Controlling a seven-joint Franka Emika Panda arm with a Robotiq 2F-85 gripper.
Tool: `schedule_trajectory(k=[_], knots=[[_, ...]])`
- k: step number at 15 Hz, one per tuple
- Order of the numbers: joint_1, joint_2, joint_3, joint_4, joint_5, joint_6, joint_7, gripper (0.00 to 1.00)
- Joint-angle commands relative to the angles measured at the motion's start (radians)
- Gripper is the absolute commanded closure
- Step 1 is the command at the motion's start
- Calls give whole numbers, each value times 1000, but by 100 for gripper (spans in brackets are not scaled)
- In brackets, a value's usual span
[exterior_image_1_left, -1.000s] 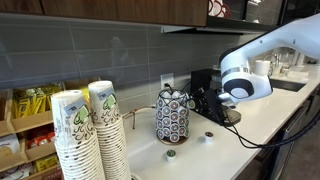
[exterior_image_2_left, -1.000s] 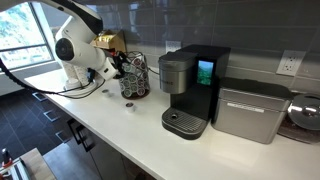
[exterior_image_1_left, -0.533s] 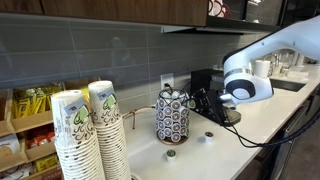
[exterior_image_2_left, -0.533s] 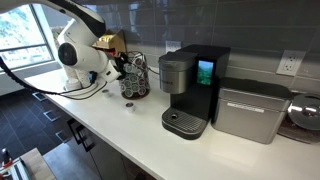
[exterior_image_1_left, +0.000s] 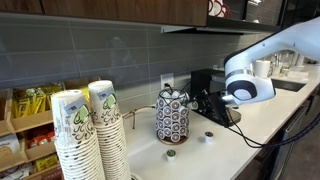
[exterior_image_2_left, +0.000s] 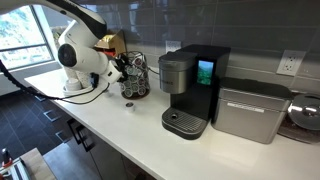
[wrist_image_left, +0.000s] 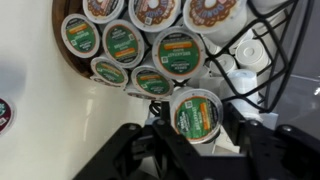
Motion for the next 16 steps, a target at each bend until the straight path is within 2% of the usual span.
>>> schedule_trajectory(k=[1, 9, 16], knots=[[-13, -14, -7, -33, -25, -5, -49, 71], [-25, -94, -24, -96, -79, -72, -113, 71], [-19, -194, -59, -198, -223, -203, -97, 71]])
